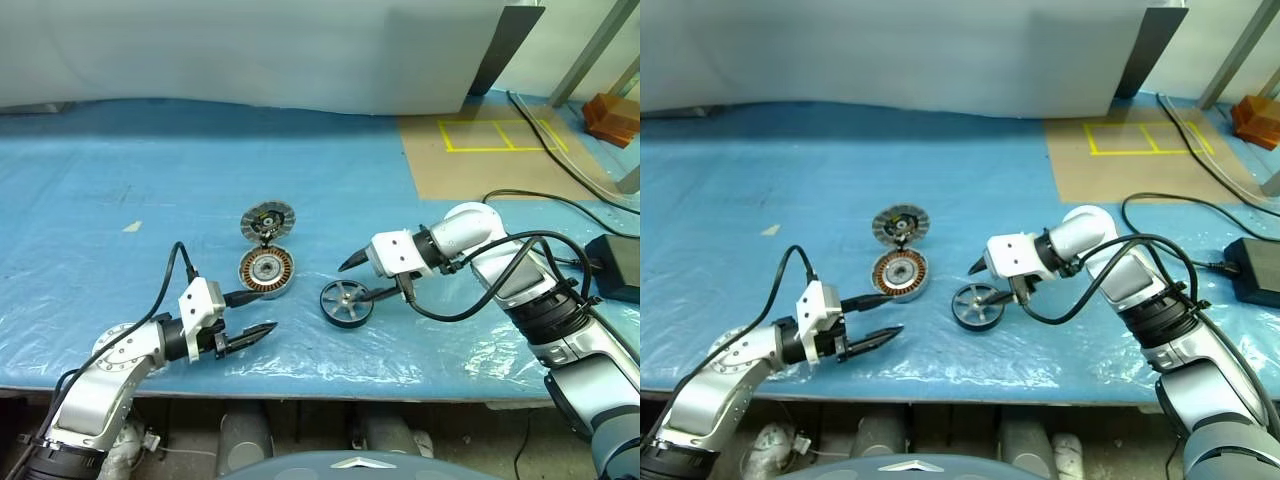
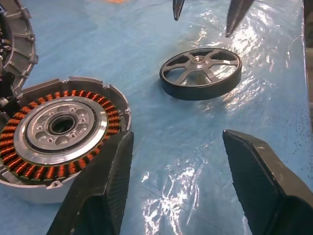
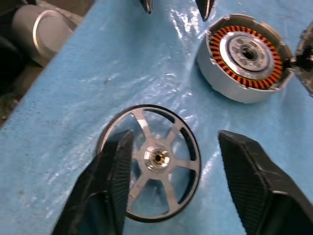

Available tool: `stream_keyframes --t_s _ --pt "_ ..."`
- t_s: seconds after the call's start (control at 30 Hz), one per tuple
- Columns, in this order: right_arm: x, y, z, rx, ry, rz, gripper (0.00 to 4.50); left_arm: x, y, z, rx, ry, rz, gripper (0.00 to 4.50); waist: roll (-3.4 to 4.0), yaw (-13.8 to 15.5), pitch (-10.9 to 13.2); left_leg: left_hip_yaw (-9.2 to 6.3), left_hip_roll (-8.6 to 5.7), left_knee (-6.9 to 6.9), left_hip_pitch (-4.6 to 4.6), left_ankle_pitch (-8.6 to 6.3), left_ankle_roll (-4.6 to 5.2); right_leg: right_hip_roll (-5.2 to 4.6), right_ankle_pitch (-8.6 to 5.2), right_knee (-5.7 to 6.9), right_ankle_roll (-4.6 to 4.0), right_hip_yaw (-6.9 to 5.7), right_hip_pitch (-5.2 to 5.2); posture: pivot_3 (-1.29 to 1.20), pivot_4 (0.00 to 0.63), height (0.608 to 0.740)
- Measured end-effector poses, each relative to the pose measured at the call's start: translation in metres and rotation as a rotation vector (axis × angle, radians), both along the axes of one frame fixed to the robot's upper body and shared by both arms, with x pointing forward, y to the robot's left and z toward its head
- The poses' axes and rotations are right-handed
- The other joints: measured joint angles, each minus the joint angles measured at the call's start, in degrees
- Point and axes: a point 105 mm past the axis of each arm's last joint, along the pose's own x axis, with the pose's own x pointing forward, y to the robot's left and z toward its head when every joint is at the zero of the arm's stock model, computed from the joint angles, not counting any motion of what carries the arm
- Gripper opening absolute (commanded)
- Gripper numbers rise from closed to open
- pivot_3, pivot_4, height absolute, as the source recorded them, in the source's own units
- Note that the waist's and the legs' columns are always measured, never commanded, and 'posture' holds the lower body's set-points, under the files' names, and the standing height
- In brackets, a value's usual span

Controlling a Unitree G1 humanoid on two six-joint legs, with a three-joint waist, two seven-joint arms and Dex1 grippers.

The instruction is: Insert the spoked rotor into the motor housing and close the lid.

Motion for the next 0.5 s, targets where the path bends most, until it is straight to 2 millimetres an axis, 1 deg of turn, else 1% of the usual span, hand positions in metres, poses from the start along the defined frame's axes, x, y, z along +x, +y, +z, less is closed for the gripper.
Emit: stream_keyframes --t_s 0.13,0.3,0.37,0.5 --pt "0.001 -0.001 -0.005 -0.028 -0.005 0.002 3.59 -0.004 -0.007 -0.006 0.027 0.006 -0.040 3.04 0.00 0.04 0.00 0.00 0.01 0.07 0.00 0.00 0.00 0.00 -0.01 0.09 -0.02 0.00 0.00 0.00 0.150 0.740" --pt "0.000 -0.005 -0.006 -0.048 0.015 -0.001 3.59 -0.005 -0.016 0.005 0.025 -0.042 -0.064 3.04 0.00 0.06 0.00 0.00 0.01 0.14 0.00 0.00 0.01 -0.02 -0.01 0.11 -0.02 0.00 0.02 0.00 0.150 0.740" --pt "-0.002 -0.006 -0.008 -0.053 0.022 0.004 3.59 -0.006 -0.020 0.006 0.013 -0.043 -0.062 3.04 0.00 0.05 0.00 -0.01 0.02 0.14 0.00 0.00 0.01 0.00 -0.01 0.11 -0.03 0.00 0.01 0.00 0.150 0.740" --pt "-0.002 -0.002 -0.012 -0.056 0.022 0.022 3.59 -0.012 -0.025 -0.001 0.004 -0.018 -0.054 3.04 0.00 -0.20 0.00 0.00 0.03 0.15 0.01 0.00 0.01 0.01 -0.01 0.13 -0.03 0.00 0.00 0.00 0.150 0.740"
